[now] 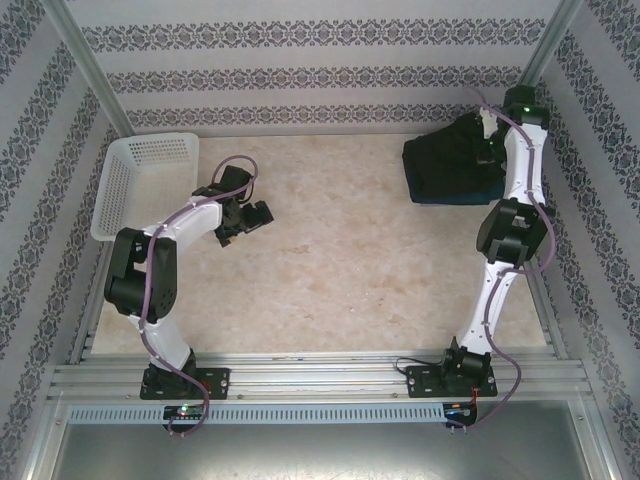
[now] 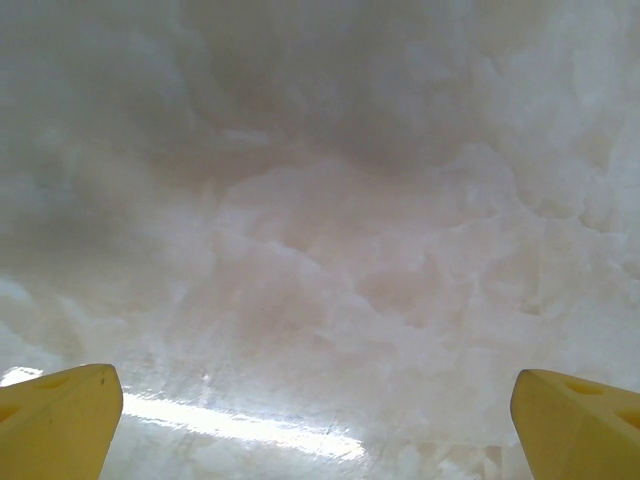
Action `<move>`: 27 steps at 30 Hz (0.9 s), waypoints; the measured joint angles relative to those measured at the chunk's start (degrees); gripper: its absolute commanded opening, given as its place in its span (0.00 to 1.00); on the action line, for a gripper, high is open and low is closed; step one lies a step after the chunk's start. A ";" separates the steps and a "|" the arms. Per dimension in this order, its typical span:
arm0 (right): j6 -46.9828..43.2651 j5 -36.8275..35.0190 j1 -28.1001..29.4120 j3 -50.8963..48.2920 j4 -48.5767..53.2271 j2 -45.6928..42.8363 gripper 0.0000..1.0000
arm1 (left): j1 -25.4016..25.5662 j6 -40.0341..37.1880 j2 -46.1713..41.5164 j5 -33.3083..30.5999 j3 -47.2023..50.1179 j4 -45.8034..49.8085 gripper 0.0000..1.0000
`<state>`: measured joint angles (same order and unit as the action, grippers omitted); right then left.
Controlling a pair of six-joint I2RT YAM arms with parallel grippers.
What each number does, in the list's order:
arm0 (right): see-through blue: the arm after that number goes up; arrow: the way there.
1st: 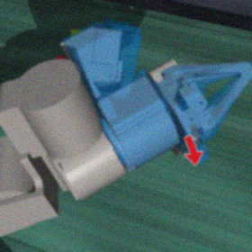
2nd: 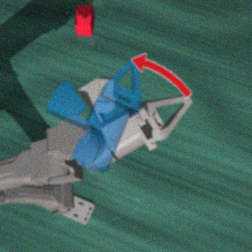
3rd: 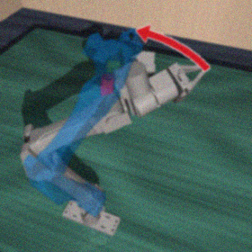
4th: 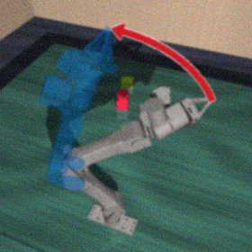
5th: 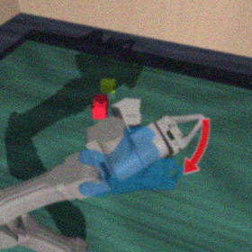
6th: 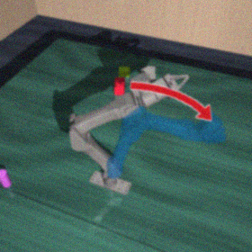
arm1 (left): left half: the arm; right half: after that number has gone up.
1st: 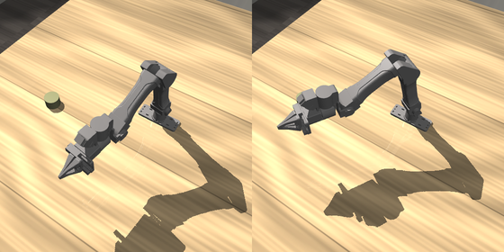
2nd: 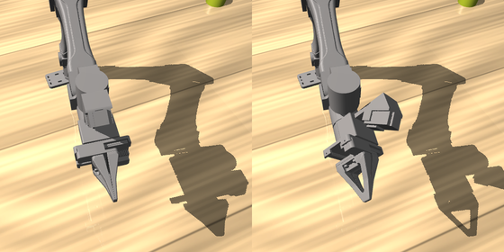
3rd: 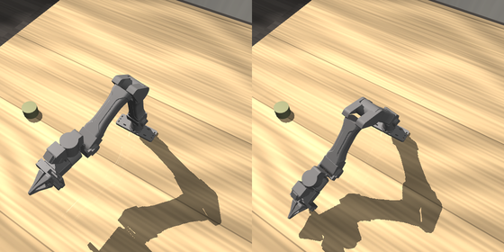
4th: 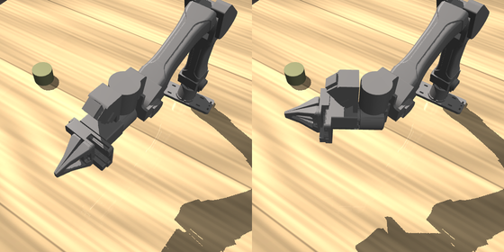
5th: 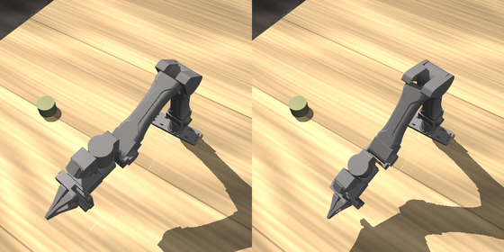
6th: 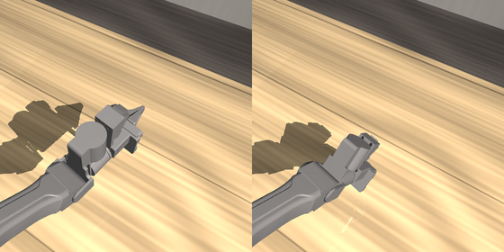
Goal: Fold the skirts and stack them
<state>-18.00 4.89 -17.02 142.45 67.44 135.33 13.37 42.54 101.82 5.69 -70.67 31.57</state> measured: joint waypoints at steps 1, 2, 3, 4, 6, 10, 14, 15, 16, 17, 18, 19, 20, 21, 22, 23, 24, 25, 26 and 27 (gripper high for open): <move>0.02 0.46 -0.44 0.00 -0.44 0.20 0.00 | 0.00 -0.02 -0.09 -0.35 -0.07 0.44 1.00; 0.02 0.66 -0.70 0.00 -0.92 0.31 0.00 | 0.00 -0.04 -0.09 -0.55 -0.13 0.90 1.00; 0.07 0.83 -0.90 0.00 -1.44 0.42 0.00 | 0.02 -0.04 -0.09 -0.94 -0.31 1.49 1.00; 0.24 0.98 -1.01 0.00 -2.01 0.55 0.01 | 0.00 -0.07 -0.09 -1.31 -0.55 2.08 1.00; 0.79 1.11 -1.27 0.00 -2.93 0.85 0.28 | 0.00 -0.07 -0.09 -1.81 -1.05 2.78 1.00; 3.39 0.46 -1.25 0.00 -4.57 1.36 0.69 | 0.00 -0.07 -0.11 -2.86 -1.16 2.84 1.00; 7.74 -2.36 -1.27 -3.39 -8.48 -0.63 0.98 | -0.15 -0.46 -0.22 -4.07 -1.25 3.67 1.00; 8.98 -3.02 -1.25 -5.77 -9.70 -2.05 0.98 | -0.31 -0.55 -0.33 -4.44 -1.25 3.98 1.00; 10.60 -3.67 -1.27 -9.75 -11.67 -4.59 0.98 | -0.63 -0.76 -0.70 -5.03 -1.25 4.24 1.00; 12.04 -4.09 -1.27 -13.94 -13.68 -7.52 0.98 | -1.03 -1.09 -1.29 -5.75 -1.25 4.50 1.00; 13.31 -4.26 -1.27 -18.01 -15.43 -10.45 0.98 | -1.36 -1.33 -2.01 -6.32 -1.18 4.61 1.00; 14.91 -4.26 -1.29 -23.15 -17.77 -14.64 0.98 | -1.92 -1.64 -3.28 -7.13 -0.90 4.61 1.00; 16.55 -4.20 -1.38 -28.33 -20.33 -19.21 0.98 | -2.49 -1.99 -5.11 -8.09 -0.26 4.52 1.00; 17.84 -4.13 -1.40 -32.61 -22.62 -23.08 0.98 | -3.02 -2.25 -6.86 -9.01 0.59 4.37 1.00; 19.52 -3.89 -1.51 -37.81 -25.46 -28.17 0.98 | -3.63 -2.67 -9.49 -10.29 2.01 4.09 1.00; 21.22 -3.45 -1.62 -43.58 -29.18 -33.83 0.98 | -4.31 -3.26 -12.48 -11.80 3.91 3.58 1.00; 22.60 -2.91 -1.64 -48.59 -32.59 -38.45 0.98 | -4.87 -3.76 -14.95 -13.18 5.53 3.39 1.00; 24.33 -2.19 -1.64 -54.90 -37.07 -44.06 0.98 | -5.46 -4.68 -18.12 -14.99 7.80 2.64 1.00; 25.92 -1.46 -1.64 -60.67 -40.83 -49.03 0.98 | -6.03 -5.62 -20.92 -16.63 10.10 1.75 1.00; 27.41 -0.74 -1.64 -65.81 -44.35 -53.09 0.98 | -6.51 -6.84 -23.74 -18.23 12.70 0.44 1.00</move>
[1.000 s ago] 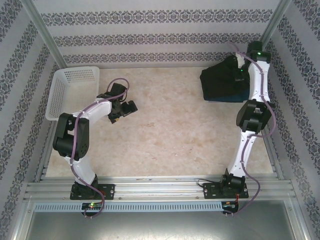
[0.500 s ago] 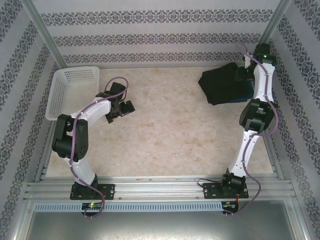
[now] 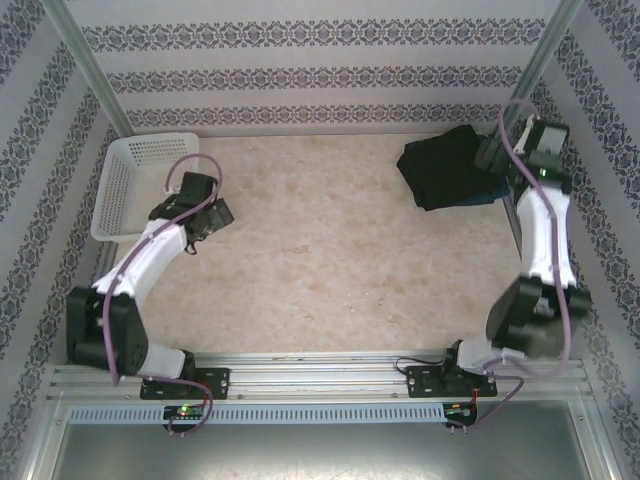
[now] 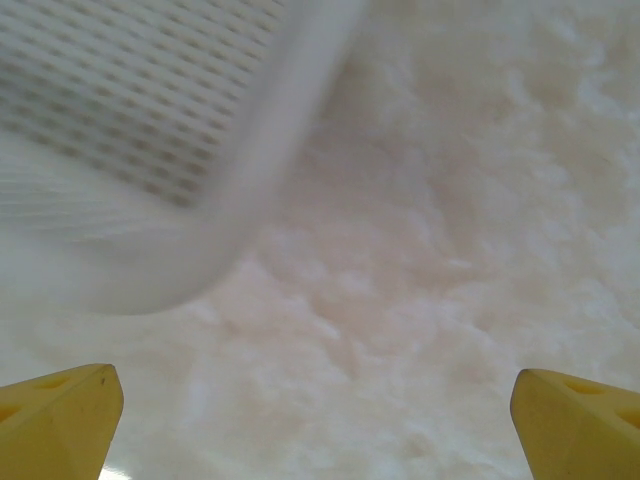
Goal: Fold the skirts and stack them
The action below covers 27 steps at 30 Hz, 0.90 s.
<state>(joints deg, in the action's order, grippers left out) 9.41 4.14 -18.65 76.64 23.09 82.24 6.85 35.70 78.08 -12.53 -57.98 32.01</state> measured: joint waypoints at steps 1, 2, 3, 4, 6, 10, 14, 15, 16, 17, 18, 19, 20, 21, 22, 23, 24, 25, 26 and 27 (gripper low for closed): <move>1.81 0.76 0.00 -5.99 -4.00 -4.39 0.98 | -0.50 -1.36 -2.67 -1.42 2.62 -1.29 1.00; 3.56 1.53 0.00 -11.67 -7.67 -7.98 0.98 | -1.05 -2.97 -5.51 -2.89 5.64 -2.86 1.00; 5.27 2.27 0.00 -16.83 -10.78 -10.67 0.98 | -1.55 -4.63 -8.15 -4.17 8.59 -4.55 1.00; 6.43 2.89 0.02 -20.79 -13.22 -12.17 0.98 | -1.92 -6.05 -10.05 -5.25 10.86 -5.86 1.00; 8.63 3.89 0.04 -29.81 -18.58 -14.16 0.98 | -2.75 -8.74 -13.92 -8.22 15.85 -9.25 1.00; 11.56 3.87 0.17 -42.84 -25.31 -15.28 0.98 | -4.50 -10.23 -18.18 -12.98 23.39 -16.11 1.00; 11.43 2.12 2.67 -50.82 -31.21 -16.11 0.98 | -5.92 -12.15 -18.18 -16.50 29.49 -24.20 1.00; 10.75 1.42 3.78 -51.58 -32.37 -16.11 0.98 | -6.21 -13.16 -17.40 -16.70 30.62 -26.71 1.00; 9.81 1.03 4.92 -52.11 -33.55 -16.06 0.98 | -6.38 -14.25 -16.24 -16.68 31.52 -29.38 1.00; 8.79 0.76 5.92 -52.54 -34.99 -15.91 0.98 | -6.75 -15.43 -14.67 -16.33 32.26 -32.17 1.00; 7.80 0.68 6.88 -52.92 -36.76 -15.43 0.98 | -7.50 -16.90 -12.52 -15.10 32.92 -35.32 1.00; 6.82 0.85 7.45 -53.05 -37.94 -14.84 0.98 | -8.33 -18.21 -10.56 -13.42 33.14 -37.48 1.00; 5.75 1.29 8.17 -53.24 -39.56 -14.14 0.98 | -9.51 -19.56 -7.82 -10.88 32.94 -39.10 1.00; 4.61 1.86 8.85 -53.51 -41.27 -13.55 0.98 | -10.51 -20.98 -5.01 -8.33 32.26 -40.37 1.00; 3.58 2.45 9.49 -53.72 -42.77 -13.07 0.98 | -11.17 -22.16 -2.62 -6.27 31.36 -41.27 1.00; 2.36 2.99 10.34 -53.86 -44.63 -12.35 0.98 | -11.61 -23.39 -0.28 -4.20 30.23 -41.94 1.00; 1.53 3.48 11.04 -53.86 -45.99 -11.76 0.98 | -11.87 -24.55 1.84 -2.16 29.05 -43.04 1.00; 0.52 4.09 12.07 -53.86 -47.82 -10.86 0.98 | -11.87 -25.55 3.78 -0.07 27.82 -44.30 1.00; -0.37 4.44 13.09 -53.86 -49.68 -9.92 0.98 | -11.85 -26.40 5.31 2.14 26.97 -46.27 1.00; -0.96 4.57 13.90 -53.86 -51.21 -9.11 0.98 | -11.85 -26.73 6.32 4.02 26.58 -48.30 1.00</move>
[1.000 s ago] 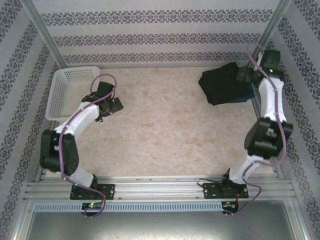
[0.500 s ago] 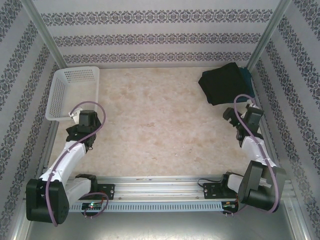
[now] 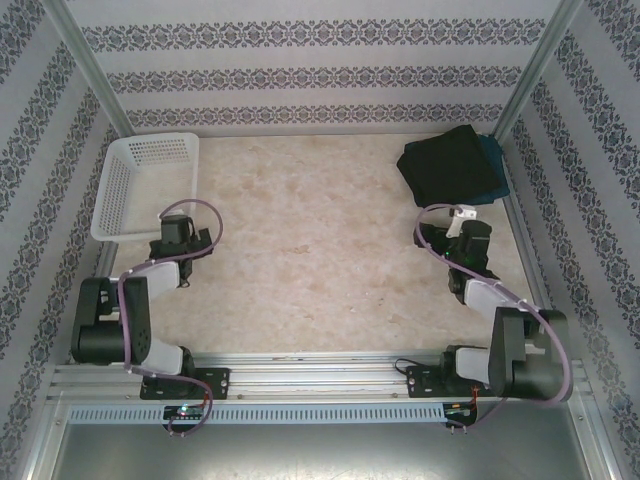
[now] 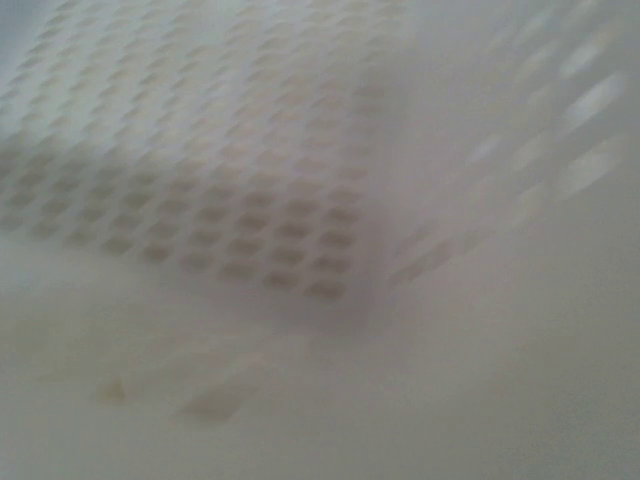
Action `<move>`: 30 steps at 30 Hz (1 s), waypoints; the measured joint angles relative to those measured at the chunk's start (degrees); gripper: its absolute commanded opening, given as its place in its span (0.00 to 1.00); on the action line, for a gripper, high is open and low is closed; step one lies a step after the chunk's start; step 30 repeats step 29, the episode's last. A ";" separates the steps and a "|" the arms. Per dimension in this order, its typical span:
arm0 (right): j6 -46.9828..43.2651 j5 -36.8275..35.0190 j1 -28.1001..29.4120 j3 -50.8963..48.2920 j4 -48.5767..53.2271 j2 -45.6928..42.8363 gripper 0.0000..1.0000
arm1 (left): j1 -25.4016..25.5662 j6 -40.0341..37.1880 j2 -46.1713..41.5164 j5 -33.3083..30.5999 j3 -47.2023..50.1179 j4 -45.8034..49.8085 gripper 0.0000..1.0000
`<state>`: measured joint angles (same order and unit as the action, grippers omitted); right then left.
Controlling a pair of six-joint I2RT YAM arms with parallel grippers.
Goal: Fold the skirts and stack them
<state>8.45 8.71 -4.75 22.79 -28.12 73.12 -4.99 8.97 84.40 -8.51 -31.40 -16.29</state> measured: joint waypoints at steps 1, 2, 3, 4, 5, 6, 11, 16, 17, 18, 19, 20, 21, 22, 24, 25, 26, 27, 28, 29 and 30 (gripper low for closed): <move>-0.87 -0.02 1.01 0.00 -1.97 1.11 0.98 | 0.00 -0.44 1.09 2.51 -0.09 -3.06 1.00; -1.73 -0.20 1.97 0.00 -3.52 2.03 0.98 | 0.00 -1.11 2.10 4.63 -0.07 -5.79 1.00; -2.73 -0.42 2.80 0.00 -4.79 2.75 0.98 | 0.09 -1.64 2.97 6.34 -0.07 -7.91 1.00; -3.72 -0.76 3.56 -0.04 -6.32 3.50 0.98 | 0.17 -2.23 3.52 7.78 0.00 -9.57 1.00; -4.42 -0.94 3.98 -0.07 -7.80 4.13 0.98 | 0.17 -2.78 3.76 9.16 0.63 -12.02 1.00; -5.07 -1.14 4.31 -0.15 -9.42 4.74 0.98 | 0.31 -3.06 3.63 10.10 1.60 -14.29 1.00; -7.02 -3.56 4.94 -3.56 -21.62 11.37 0.98 | 0.87 -4.48 5.99 12.55 13.33 -35.23 1.00; -6.91 -7.93 5.03 -2.08 -20.17 14.05 0.98 | 3.72 -4.92 6.73 5.73 13.57 -35.98 1.00; -6.91 -8.66 5.03 -1.70 -20.24 14.03 0.98 | 4.68 -5.14 6.73 4.66 12.17 -36.22 1.00; -6.93 -9.11 5.03 -1.53 -20.46 14.01 0.98 | 5.22 -5.38 6.71 3.89 11.30 -36.83 1.00; -6.93 -9.44 5.03 -1.46 -20.83 14.01 0.98 | 5.70 -5.57 6.71 3.30 10.58 -37.44 1.00; -6.93 -9.68 5.03 -1.42 -20.96 14.01 0.98 | 5.79 -5.64 6.62 2.84 10.21 -37.59 1.00; -6.95 -9.79 5.03 -1.40 -21.00 14.01 0.98 | 5.79 -5.75 6.62 2.36 10.12 -37.79 1.00; -6.95 -9.79 5.03 -1.40 -21.03 14.01 0.98 | 5.77 -5.81 6.62 1.84 10.14 -37.92 1.00; -6.95 -9.77 5.03 -1.40 -21.00 14.01 0.98 | 5.77 -5.81 6.62 1.16 10.16 -37.94 1.00; -6.95 -9.77 5.03 -1.40 -21.00 14.01 0.98 | 5.77 -5.84 6.64 0.90 10.16 -38.01 1.00; -6.95 -9.77 5.03 -1.36 -20.98 14.01 0.98 | 5.77 -5.92 6.64 0.72 10.16 -38.03 1.00; -6.95 -9.77 5.03 -1.33 -20.98 14.01 0.98 | 5.77 -5.97 6.62 0.66 10.16 -38.01 1.00; -6.95 -9.77 5.03 -1.27 -21.00 14.01 0.98 | 5.77 -5.99 6.64 0.52 10.16 -38.03 1.00; -6.95 -9.77 5.03 -1.20 -21.00 14.01 0.98 | 5.77 -5.99 6.64 0.48 10.16 -38.05 1.00; -6.95 -9.77 5.03 -1.20 -21.00 14.01 0.98 | 5.77 -5.99 6.64 0.48 10.16 -38.05 1.00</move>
